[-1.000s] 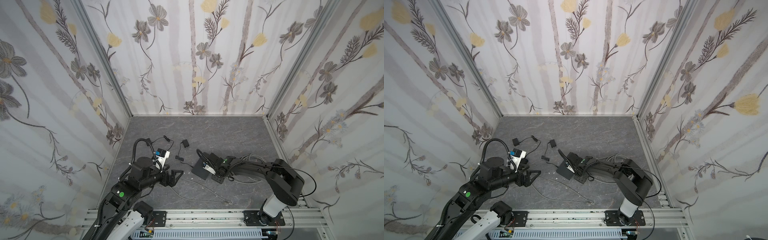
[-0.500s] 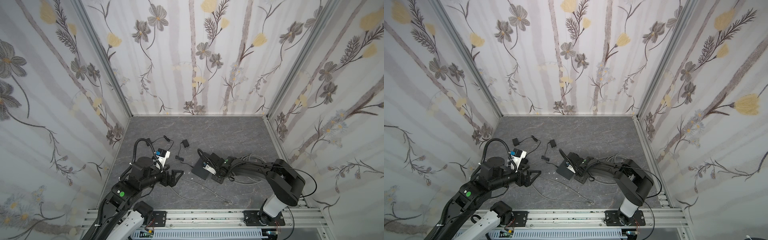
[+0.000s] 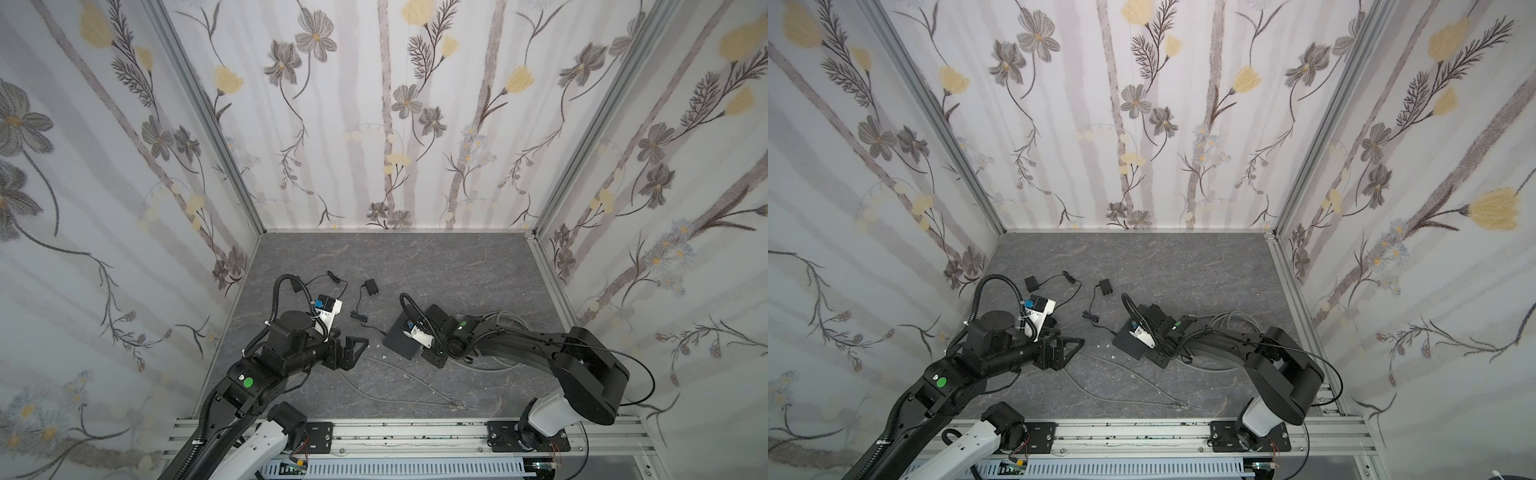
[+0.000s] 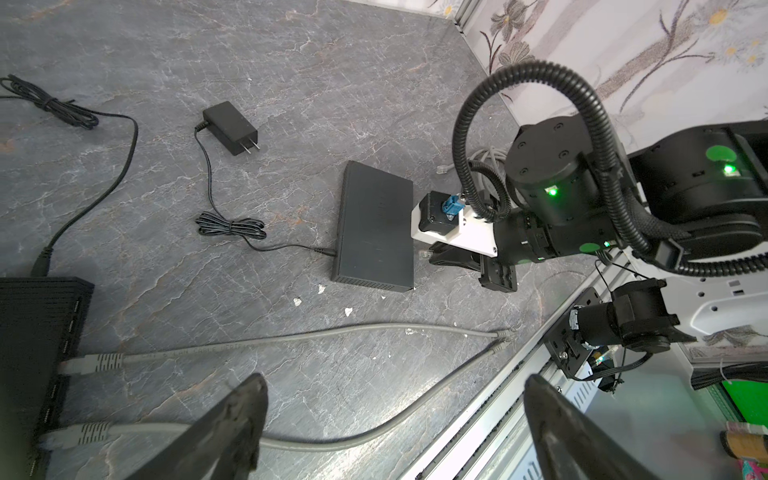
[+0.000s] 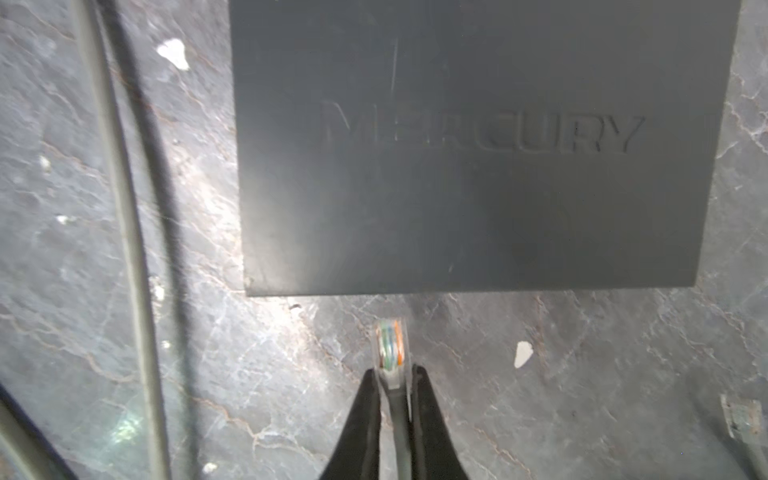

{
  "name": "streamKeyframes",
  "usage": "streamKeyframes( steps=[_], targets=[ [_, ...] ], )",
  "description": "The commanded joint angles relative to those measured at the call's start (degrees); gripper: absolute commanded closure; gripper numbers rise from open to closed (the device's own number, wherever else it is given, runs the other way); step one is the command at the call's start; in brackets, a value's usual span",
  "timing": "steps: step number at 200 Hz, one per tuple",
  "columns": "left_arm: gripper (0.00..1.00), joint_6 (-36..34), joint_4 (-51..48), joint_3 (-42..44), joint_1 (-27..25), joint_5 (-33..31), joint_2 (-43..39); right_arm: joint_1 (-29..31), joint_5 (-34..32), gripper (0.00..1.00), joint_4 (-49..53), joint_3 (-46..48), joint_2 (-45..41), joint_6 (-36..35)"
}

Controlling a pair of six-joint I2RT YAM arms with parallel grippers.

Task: Insert the plug into the switch port

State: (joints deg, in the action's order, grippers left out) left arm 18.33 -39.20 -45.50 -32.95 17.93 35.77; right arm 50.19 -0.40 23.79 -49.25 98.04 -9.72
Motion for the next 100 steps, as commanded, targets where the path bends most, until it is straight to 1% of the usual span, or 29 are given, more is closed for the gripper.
streamKeyframes(
  steps=[1,16,29,56,75,100],
  targets=[
    [0.04,5.2,0.85,-0.26,-0.09,-1.67,2.28,0.45,4.12,0.87,-4.08,0.88,-0.78,3.92],
    [0.05,6.54,2.06,0.62,-0.11,-1.94,4.91,1.16,4.52,0.87,-4.61,1.16,-0.87,5.77],
    [0.07,7.78,4.11,1.61,-0.04,-1.71,7.42,1.81,4.62,0.87,-5.26,1.44,-0.79,7.21],
    [0.17,10.59,8.66,2.53,-0.09,-0.36,12.83,2.44,3.84,0.91,-6.57,2.3,-0.58,9.99],
    [0.25,11.76,12.3,3.84,-0.13,-1.4,16.06,3.06,2.73,0.92,-6.74,2.46,-0.59,11.5],
    [0.32,12.43,15.4,4.66,-0.06,-3.64,21.27,3.24,3.03,0.92,-7.27,2.58,-1.06,13.44]
  ],
)
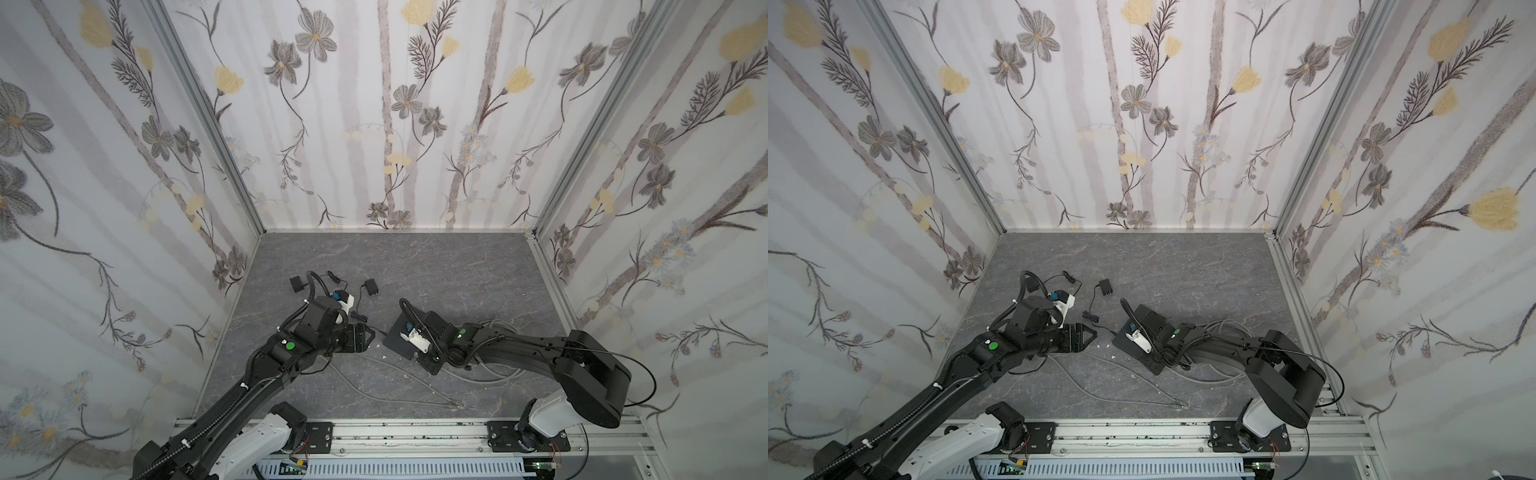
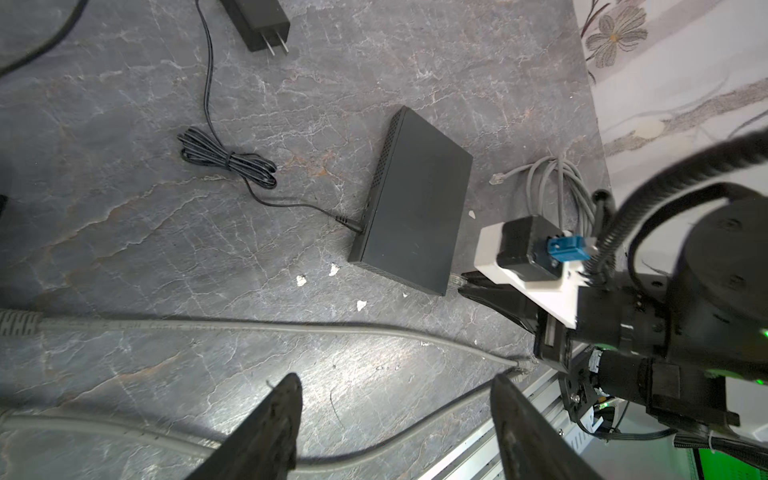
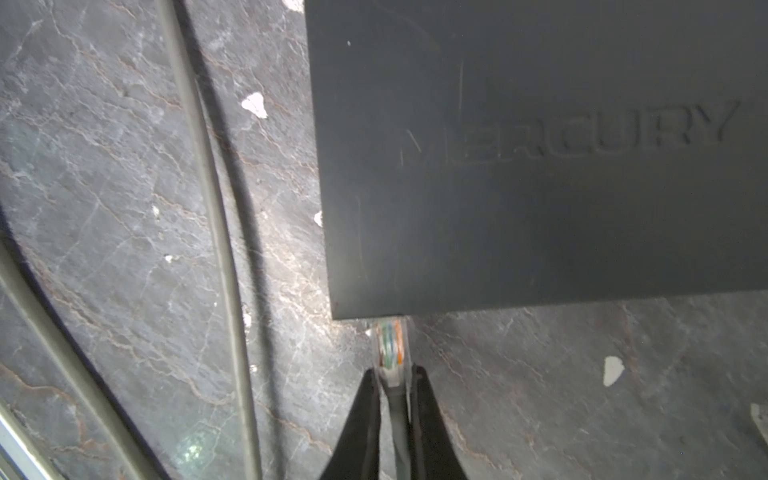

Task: Insert the plug into the switch port

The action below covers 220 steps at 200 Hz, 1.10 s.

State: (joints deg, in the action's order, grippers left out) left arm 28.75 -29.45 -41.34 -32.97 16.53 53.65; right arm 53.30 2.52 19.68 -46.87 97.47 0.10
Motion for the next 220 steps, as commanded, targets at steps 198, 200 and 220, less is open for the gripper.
streamKeyframes(
  steps=[198,200,220],
  targets=[
    [0.39,-4.09,15.85,-4.45,6.12,-2.29,27.25,0.16,-3.64,0.94,-8.34,-2.39,1.91,8.65],
    [0.39,-4.04,16.08,-4.69,6.2,-2.12,27.81,0.08,-3.48,0.94,-8.7,-1.85,1.55,8.88],
    [0.4,-4.18,16.47,-9.19,6.2,0.96,33.92,-0.47,-1.81,0.93,-12.3,2.36,-0.58,11.12]
  ],
)
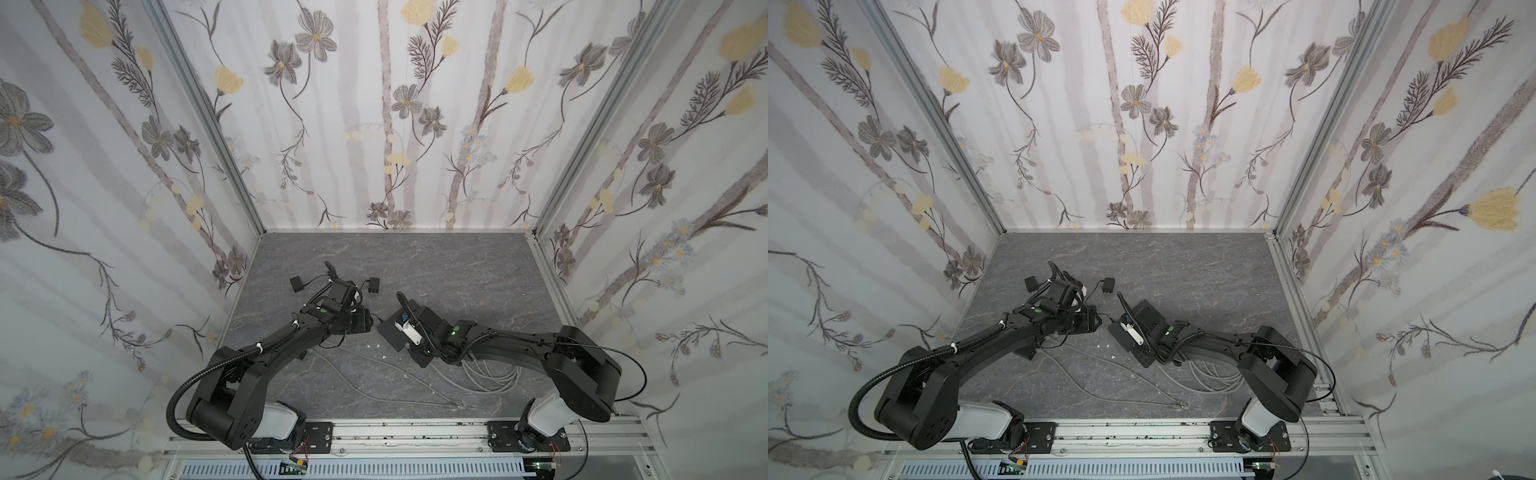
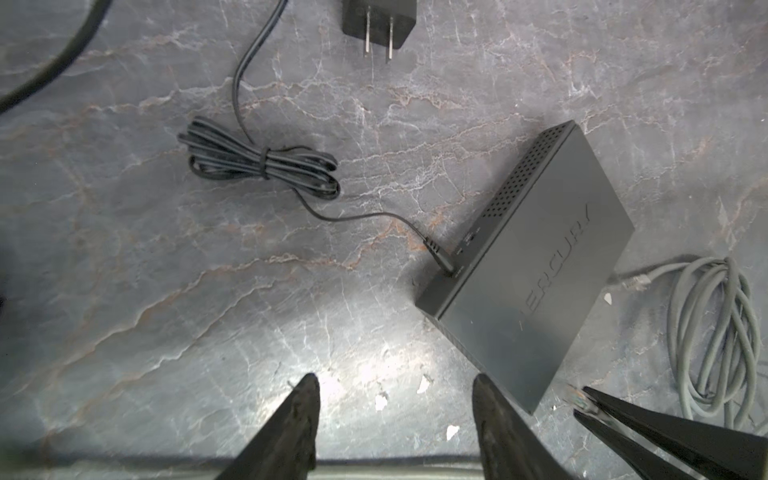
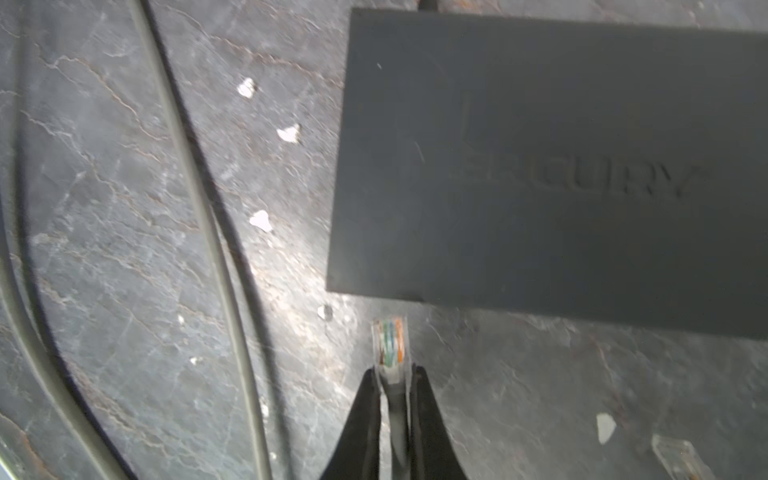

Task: Insert the plug into the switch port

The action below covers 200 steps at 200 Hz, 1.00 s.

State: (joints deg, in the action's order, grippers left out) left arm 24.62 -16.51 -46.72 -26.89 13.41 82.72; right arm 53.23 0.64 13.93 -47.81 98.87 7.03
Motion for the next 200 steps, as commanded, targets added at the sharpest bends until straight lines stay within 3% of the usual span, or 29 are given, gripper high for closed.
streamKeyframes(
  steps=[1,32,100,200],
  targets=[
    [0.4,-0.12,3.47,-4.04,0.11,4.26,5.14,-0.41,0.02,0.93,-6.72,3.49,-2.0,4.29],
    [0.4,-1.23,2.98,-8.92,-0.09,7.29,11.44,-0.41,1.23,0.94,-12.8,8.47,-3.27,5.75],
    [0.38,-1.51,0.51,-13.52,-0.09,9.37,20.02,-0.41,0.64,0.98,-15.59,5.9,3.38,4.07],
    [0.39,-1.43,-0.02,-13.76,-1.21,9.9,21.7,-0.41,0.19,0.99,-16.92,6.24,4.53,3.53]
  ],
)
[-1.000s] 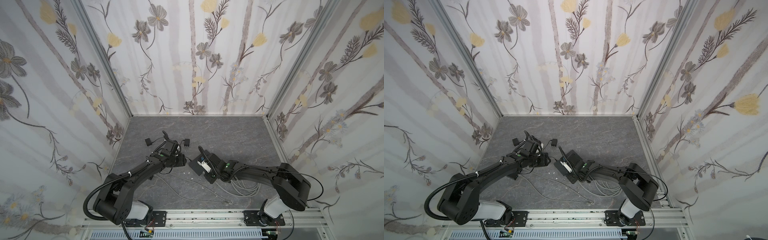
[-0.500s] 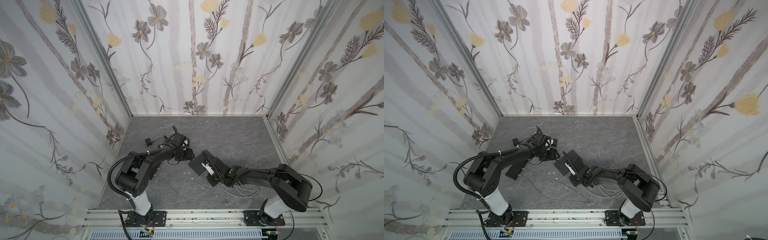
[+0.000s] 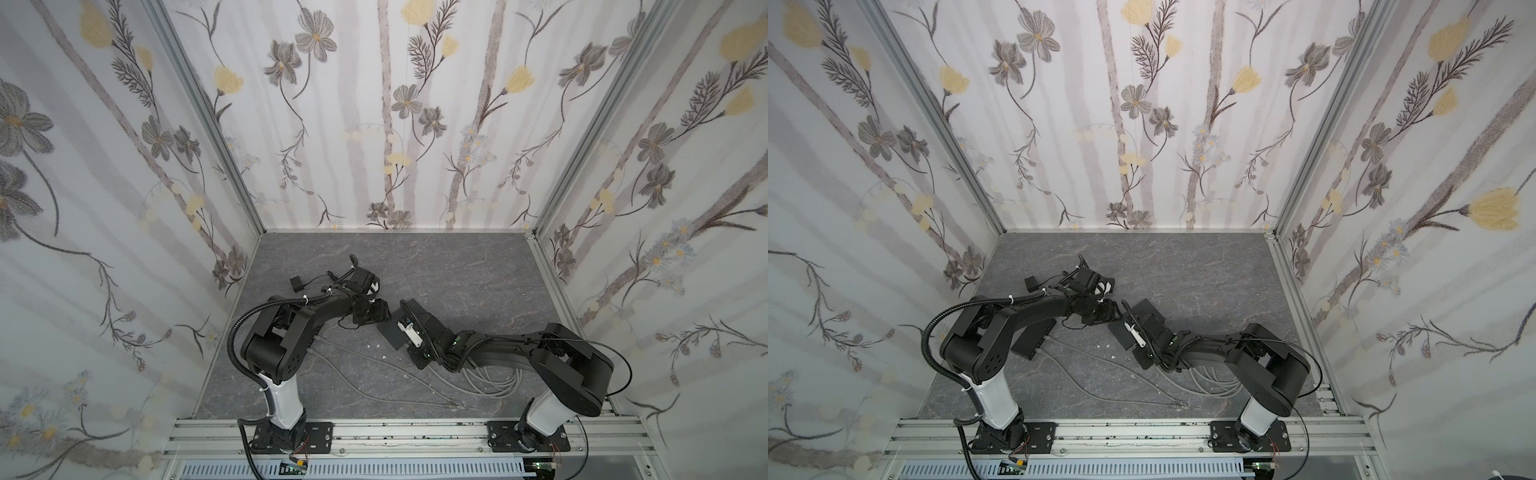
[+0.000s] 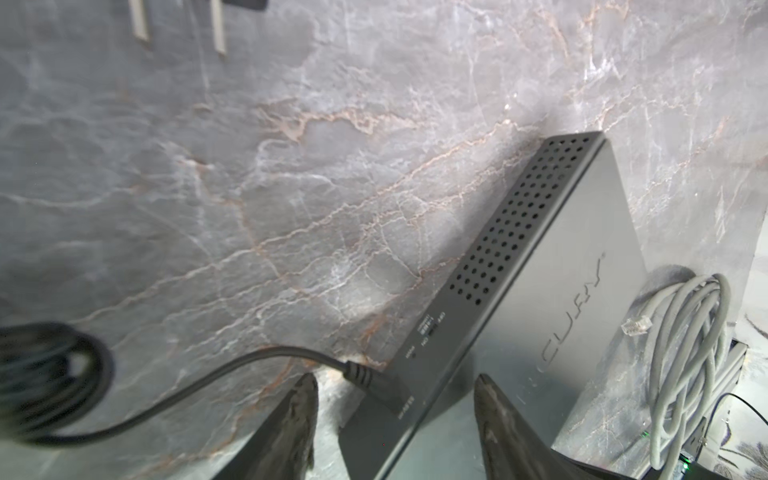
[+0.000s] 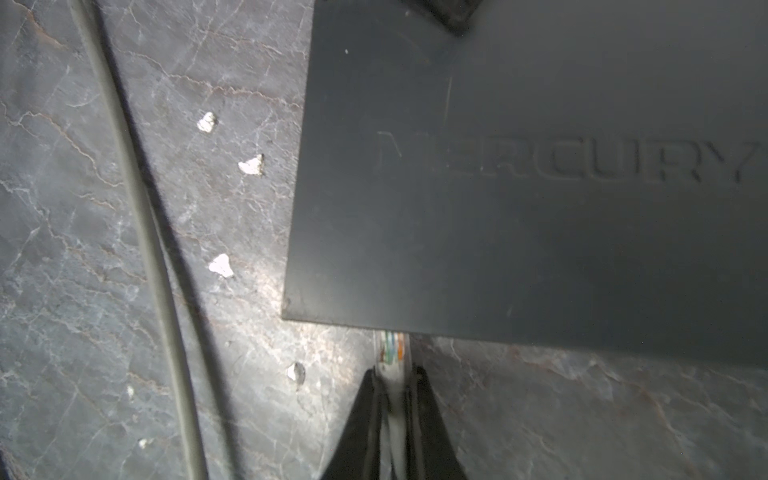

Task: Insert the plug into the switch port

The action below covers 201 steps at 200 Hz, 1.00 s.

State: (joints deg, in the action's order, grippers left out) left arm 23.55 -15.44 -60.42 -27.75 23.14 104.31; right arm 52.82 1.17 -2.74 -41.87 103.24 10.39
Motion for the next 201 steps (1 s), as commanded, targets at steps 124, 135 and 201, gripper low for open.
streamKeyframes(
  steps=[124,135,201],
  targets=[
    [0.4,1.41,0.03,3.74,-1.08,0.11,-1.91,0.57,-3.48,0.99,-1.69,1.09,-2.05,1.72],
    [0.4,1.33,0.0,3.66,-1.08,0.15,-1.91,0.68,-3.46,0.99,-2.06,1.05,-1.97,1.82],
    [0.41,1.32,-0.13,3.7,-1.43,-0.11,-1.84,1.16,-4.35,1.0,-3.31,0.03,-1.1,2.25]
  ],
)
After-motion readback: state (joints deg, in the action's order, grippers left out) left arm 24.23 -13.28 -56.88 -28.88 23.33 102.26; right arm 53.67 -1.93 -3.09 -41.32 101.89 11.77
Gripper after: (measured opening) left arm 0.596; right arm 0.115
